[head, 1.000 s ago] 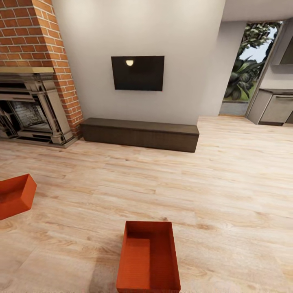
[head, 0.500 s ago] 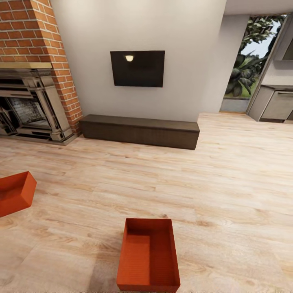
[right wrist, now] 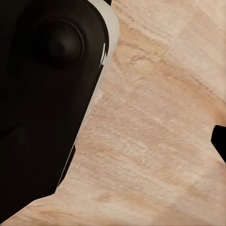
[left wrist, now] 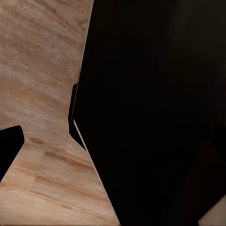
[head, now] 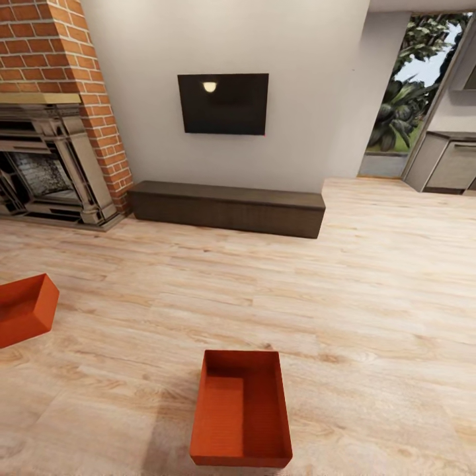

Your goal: Move the two storage containers from the living room to the garage. In the garage, place one container on the floor and stack the other container on top of it (either order is fine).

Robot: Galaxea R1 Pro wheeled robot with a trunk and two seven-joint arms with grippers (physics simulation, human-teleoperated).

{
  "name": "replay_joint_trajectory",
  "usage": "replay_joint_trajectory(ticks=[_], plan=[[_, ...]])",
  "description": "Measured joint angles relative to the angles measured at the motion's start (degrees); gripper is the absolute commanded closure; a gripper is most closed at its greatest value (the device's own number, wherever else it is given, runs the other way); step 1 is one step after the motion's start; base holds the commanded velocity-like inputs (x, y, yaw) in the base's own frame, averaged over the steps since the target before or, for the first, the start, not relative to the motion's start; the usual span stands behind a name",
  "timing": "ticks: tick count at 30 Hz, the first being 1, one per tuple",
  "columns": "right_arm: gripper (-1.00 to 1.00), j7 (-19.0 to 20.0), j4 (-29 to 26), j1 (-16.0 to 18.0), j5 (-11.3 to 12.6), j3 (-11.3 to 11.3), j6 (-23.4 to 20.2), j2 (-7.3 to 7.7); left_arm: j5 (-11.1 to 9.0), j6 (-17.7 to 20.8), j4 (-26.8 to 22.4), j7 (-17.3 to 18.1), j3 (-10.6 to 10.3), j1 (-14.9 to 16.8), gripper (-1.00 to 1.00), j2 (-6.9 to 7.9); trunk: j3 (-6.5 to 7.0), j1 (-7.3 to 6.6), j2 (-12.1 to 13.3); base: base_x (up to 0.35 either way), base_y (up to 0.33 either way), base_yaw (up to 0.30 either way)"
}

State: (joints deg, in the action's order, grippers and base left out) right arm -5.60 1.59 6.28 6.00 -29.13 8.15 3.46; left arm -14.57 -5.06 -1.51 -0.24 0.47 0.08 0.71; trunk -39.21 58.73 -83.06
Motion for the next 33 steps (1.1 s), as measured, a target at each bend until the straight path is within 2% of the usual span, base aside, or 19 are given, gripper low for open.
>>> replay_joint_trajectory(ticks=[33], plan=[[-1.00,0.0,0.0,0.0,0.0,0.1,0.0,0.09,0.0,0.0,0.0,0.0,0.1,0.0,-1.00,0.00,-3.06,0.00,0.0,0.000,0.000,0.000]])
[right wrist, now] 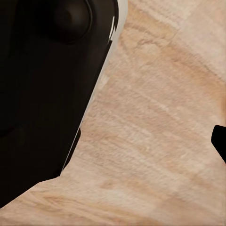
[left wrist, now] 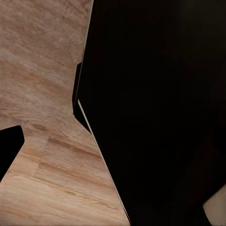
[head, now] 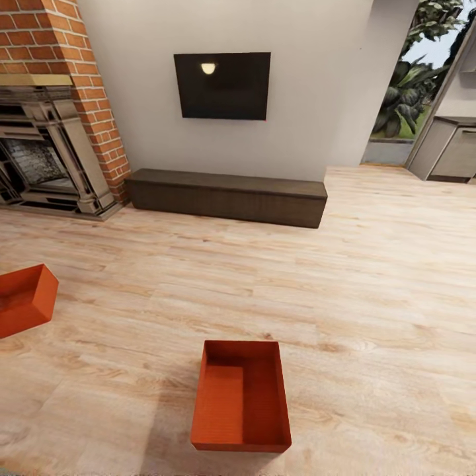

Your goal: Move the two storage containers from the living room to the garage. In the garage, place one container on the floor and stack the other container on top of it (either order is fine).

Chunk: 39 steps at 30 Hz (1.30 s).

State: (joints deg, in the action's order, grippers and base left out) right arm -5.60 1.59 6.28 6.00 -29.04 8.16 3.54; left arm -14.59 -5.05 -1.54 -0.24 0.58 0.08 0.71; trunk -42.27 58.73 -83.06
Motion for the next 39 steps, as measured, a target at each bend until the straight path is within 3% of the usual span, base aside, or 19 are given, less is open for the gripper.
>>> replay_joint_trajectory(ticks=[39], plan=[[-1.00,0.0,0.0,0.0,0.0,0.0,0.0,-0.02,0.0,0.0,0.0,0.0,-0.1,0.0,-1.00,0.00,-3.62,0.00,0.0,0.000,0.000,0.000]])
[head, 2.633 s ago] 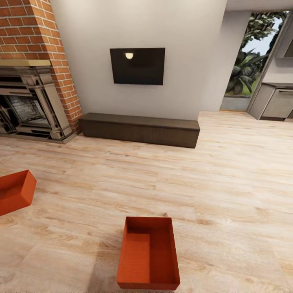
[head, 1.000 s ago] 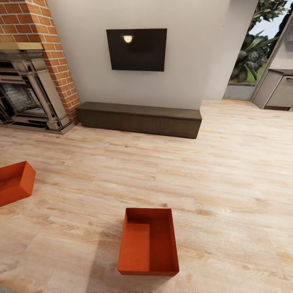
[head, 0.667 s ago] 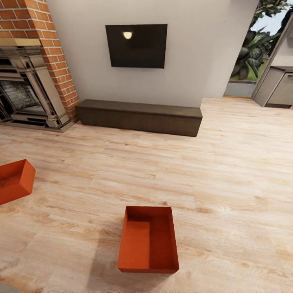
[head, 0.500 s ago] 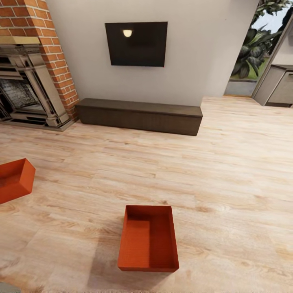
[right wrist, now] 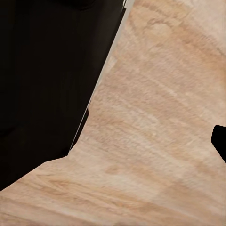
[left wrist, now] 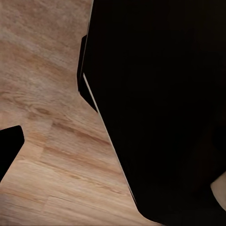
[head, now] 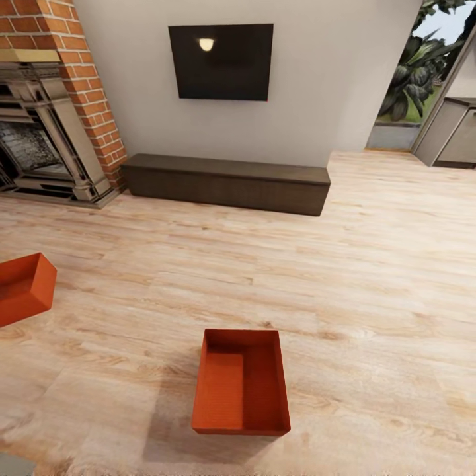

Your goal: Move the two storage containers from the living room to the garage. In the garage, place one container on the floor and stack the other container on top of it (either order is fine).

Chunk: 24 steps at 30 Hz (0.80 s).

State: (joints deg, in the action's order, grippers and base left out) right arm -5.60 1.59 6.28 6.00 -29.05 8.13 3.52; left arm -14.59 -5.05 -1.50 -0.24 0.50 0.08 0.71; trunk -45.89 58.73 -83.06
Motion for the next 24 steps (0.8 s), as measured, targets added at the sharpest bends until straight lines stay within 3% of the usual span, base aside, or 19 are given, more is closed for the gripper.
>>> replay_joint_trajectory(ticks=[24], plan=[[-1.00,0.0,0.0,0.0,0.0,0.0,0.0,0.00,0.0,0.0,0.0,0.0,0.0,0.0,-1.00,0.00,-2.23,0.00,0.0,0.000,0.000,0.000]])
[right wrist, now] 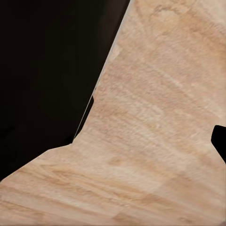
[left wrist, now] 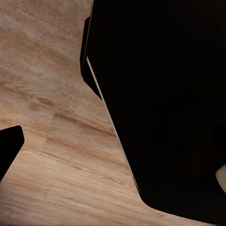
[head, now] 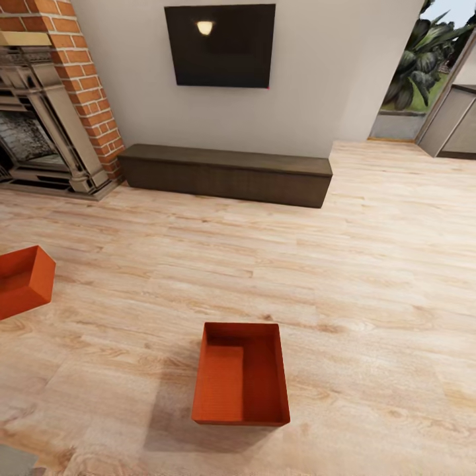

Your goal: Move the two storage containers from the living room to the garage. In the garage, place one container on the floor and stack the other container on top of it (either order is fine).

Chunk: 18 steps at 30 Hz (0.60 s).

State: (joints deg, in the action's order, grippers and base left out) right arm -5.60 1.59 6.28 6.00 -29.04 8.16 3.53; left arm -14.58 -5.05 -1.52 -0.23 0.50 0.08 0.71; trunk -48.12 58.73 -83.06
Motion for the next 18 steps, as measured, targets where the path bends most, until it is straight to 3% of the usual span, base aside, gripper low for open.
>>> replay_joint_trajectory(ticks=[18], plan=[[-1.00,0.0,0.0,0.0,0.0,0.0,0.0,0.01,0.0,0.0,0.0,0.0,0.0,0.0,-1.00,0.00,-1.67,0.00,0.0,0.000,0.000,0.000]])
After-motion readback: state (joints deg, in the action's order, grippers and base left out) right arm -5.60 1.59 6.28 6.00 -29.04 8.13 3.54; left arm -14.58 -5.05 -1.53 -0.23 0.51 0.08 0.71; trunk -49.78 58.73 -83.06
